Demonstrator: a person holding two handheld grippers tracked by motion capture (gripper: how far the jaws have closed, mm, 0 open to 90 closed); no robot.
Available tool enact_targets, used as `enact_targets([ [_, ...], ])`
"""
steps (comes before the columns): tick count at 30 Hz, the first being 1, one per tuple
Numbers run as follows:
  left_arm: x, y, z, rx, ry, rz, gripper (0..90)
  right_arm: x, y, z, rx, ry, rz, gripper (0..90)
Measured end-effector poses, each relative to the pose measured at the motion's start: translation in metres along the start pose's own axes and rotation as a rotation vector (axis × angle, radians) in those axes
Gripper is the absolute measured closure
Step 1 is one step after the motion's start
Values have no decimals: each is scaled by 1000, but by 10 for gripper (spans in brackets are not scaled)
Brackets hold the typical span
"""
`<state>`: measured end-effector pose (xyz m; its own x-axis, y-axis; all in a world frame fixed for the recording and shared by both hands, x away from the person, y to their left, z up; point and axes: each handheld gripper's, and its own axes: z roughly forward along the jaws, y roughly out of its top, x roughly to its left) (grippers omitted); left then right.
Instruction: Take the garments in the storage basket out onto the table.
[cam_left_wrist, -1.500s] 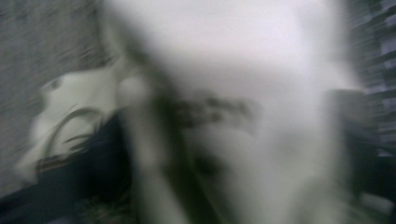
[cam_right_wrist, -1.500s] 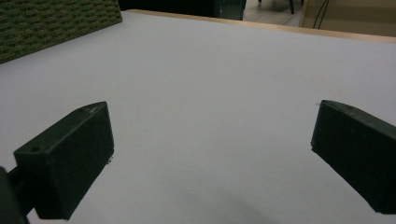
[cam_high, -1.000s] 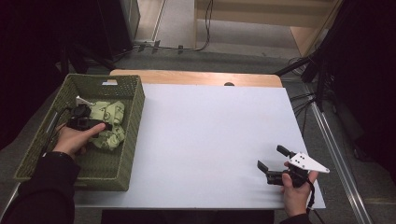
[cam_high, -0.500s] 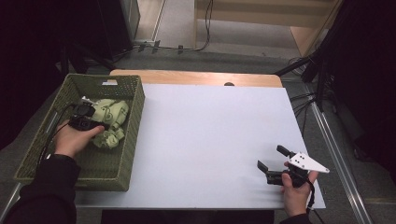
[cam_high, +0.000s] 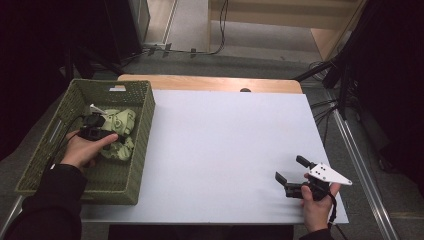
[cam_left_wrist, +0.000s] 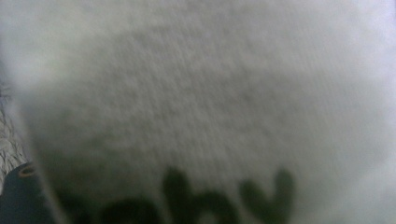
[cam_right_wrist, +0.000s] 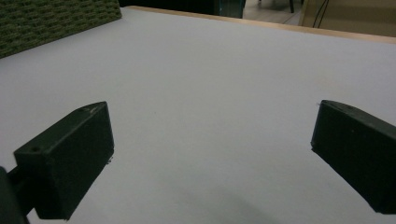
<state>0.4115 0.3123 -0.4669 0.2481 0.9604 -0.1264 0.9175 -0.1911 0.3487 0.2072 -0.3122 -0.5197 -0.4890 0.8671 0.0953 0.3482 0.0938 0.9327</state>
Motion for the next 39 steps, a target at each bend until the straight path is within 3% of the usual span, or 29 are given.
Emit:
enact_targets([
  [3, -3, -1, 0, -2, 16, 27, 93, 0, 0, 0, 0, 1, 0, 0],
  [6, -4, -1, -3, -7, 25, 67, 171, 1, 0, 0, 2, 0, 1, 0],
  [9, -5, -1, -7, -20, 1, 92, 399, 1, 0, 1, 4, -2, -2, 0],
  [11, -6, 0, -8, -20, -7, 125, 491, 1, 0, 1, 4, -3, -2, 0],
  [13, -7, 0, -9, -18, -13, 149, 509, 1, 0, 1, 4, -2, -2, 0],
  [16, -8, 0, -12, -25, -5, 155, 542, 0, 0, 0, 2, -1, 1, 0],
  [21, -5, 1, -18, -65, -20, 125, 551, 0, 0, 0, 0, 1, 0, 0],
  [29, -3, 3, -35, -190, -46, 93, 551, 0, 0, 0, 0, 0, 0, 0],
  [32, -3, 3, -45, -273, -35, 96, 550, 0, 0, 0, 0, 0, 0, 0],
  [39, -2, 0, -60, -412, -40, 79, 550, 0, 0, 0, 1, -1, 0, 0],
])
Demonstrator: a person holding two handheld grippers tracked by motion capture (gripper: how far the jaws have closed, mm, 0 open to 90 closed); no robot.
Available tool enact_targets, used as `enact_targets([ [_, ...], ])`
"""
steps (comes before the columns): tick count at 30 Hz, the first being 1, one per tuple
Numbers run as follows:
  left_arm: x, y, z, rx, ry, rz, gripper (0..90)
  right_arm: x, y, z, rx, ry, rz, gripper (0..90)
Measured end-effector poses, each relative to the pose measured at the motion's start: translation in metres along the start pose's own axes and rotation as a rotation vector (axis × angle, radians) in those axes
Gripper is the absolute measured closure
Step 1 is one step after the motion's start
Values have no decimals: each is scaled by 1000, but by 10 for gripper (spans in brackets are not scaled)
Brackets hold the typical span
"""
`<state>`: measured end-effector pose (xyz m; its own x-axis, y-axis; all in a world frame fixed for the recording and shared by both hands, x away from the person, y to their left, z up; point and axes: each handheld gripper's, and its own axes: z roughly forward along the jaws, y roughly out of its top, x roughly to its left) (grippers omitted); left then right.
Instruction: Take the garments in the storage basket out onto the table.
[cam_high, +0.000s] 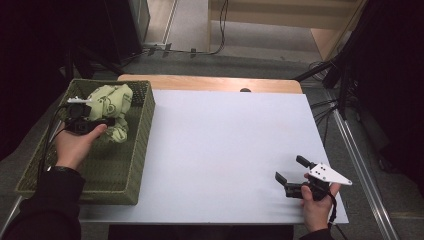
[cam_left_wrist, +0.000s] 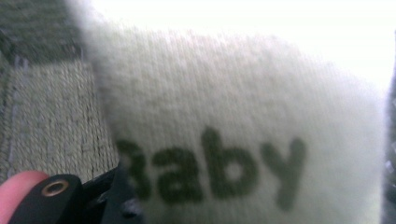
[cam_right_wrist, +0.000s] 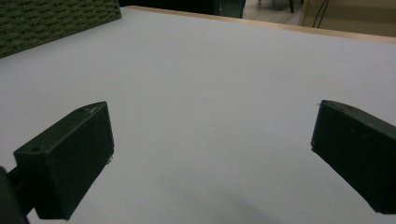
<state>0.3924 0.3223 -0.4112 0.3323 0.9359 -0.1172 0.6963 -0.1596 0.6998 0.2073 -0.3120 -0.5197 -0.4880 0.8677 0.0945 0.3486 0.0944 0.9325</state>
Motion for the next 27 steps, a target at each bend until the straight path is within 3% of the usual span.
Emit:
enact_targets([
  [7, 2, 1, -9, -76, -4, -38, 550, 0, 0, 0, 1, -1, 0, 0],
  [13, 0, 3, -18, -154, 13, -28, 550, 0, 0, 0, -1, 0, 2, 0],
  [18, 3, 4, -29, -246, -13, -90, 550, 0, 0, -1, -4, 1, 6, 0],
  [24, 0, 7, -39, -297, 9, -82, 551, -1, 0, -1, -4, 1, 8, 0],
  [27, -4, 8, -43, -307, 17, -54, 551, -1, 0, -1, -7, 1, 12, 0],
])
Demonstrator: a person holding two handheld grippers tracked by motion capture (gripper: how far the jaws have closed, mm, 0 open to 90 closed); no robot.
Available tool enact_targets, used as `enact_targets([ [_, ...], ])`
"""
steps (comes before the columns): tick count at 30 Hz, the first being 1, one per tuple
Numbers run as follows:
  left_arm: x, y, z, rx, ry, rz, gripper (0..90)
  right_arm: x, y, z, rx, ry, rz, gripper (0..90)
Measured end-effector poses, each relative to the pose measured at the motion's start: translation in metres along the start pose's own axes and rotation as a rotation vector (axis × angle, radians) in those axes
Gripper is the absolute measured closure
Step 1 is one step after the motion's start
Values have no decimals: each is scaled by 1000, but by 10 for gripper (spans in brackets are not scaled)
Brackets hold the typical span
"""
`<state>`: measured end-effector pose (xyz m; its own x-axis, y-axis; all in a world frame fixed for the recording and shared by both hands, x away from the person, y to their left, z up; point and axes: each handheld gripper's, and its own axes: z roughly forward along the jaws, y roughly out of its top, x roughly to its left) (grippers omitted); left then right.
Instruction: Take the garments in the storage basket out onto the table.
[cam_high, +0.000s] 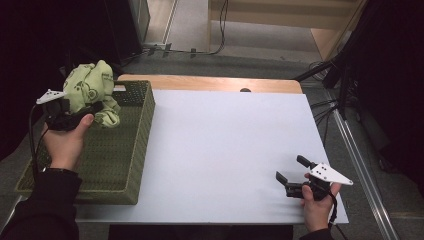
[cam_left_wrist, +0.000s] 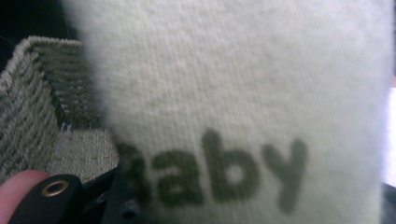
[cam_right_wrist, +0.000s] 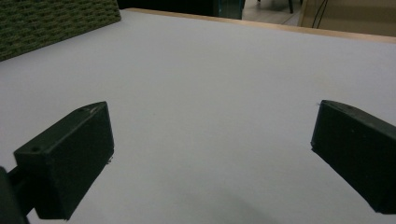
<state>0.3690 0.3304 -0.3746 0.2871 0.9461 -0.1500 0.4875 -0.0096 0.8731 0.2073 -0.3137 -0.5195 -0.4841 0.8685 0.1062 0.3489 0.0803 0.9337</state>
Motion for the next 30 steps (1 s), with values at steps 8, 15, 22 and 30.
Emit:
enact_targets([
  [8, -20, 7, -11, -36, -28, 28, 551, 0, 0, 0, -1, 1, 0, 0],
  [15, -43, 10, -16, -53, -56, 51, 551, 0, 0, -1, -1, 0, 6, 0],
  [22, -65, 11, -18, -63, -103, 70, 551, 0, 0, -1, -1, 1, 8, 0],
  [30, -93, 11, -17, -68, -162, 92, 551, -1, 0, -1, -2, 0, 7, 0],
])
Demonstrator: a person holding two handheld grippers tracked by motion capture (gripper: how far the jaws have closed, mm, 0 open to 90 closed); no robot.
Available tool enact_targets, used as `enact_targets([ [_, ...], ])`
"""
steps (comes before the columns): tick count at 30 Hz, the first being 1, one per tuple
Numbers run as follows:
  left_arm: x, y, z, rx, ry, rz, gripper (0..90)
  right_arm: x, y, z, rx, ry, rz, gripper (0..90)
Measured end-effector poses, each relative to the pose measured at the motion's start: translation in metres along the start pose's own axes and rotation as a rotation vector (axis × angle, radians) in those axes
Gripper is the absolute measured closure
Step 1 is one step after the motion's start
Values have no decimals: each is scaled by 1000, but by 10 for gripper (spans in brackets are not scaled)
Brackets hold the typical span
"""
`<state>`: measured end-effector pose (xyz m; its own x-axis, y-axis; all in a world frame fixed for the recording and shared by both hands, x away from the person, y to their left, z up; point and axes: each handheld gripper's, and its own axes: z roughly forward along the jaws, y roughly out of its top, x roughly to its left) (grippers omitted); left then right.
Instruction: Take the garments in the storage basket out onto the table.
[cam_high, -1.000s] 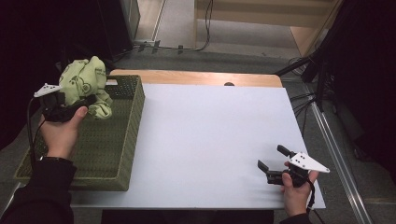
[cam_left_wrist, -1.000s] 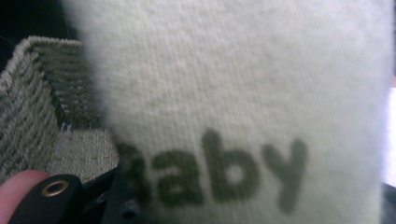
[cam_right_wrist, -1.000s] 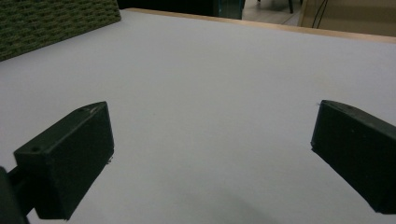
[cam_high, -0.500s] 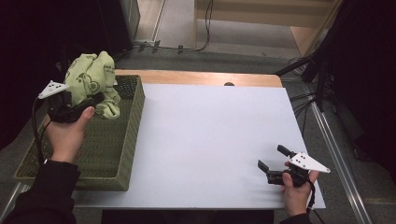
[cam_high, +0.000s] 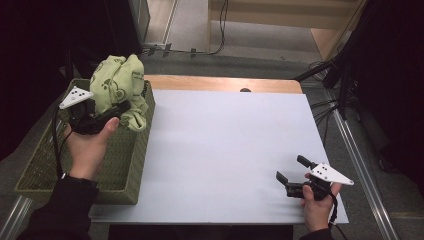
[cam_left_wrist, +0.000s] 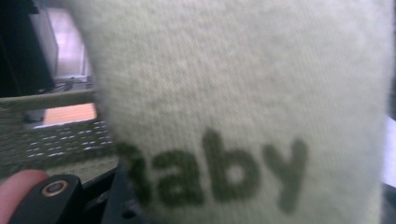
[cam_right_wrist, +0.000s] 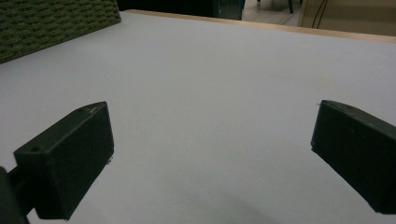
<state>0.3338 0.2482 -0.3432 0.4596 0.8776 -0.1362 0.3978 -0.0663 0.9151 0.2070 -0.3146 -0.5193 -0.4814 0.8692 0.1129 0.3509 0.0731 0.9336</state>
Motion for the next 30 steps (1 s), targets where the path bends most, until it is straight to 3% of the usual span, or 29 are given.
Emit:
enact_targets([
  [17, -46, -5, 16, 5, -104, 22, 550, 0, 0, 0, 1, 2, 0, 0],
  [30, -86, -13, 32, 18, -161, 65, 546, 0, 0, 0, 0, 2, -2, 0],
])
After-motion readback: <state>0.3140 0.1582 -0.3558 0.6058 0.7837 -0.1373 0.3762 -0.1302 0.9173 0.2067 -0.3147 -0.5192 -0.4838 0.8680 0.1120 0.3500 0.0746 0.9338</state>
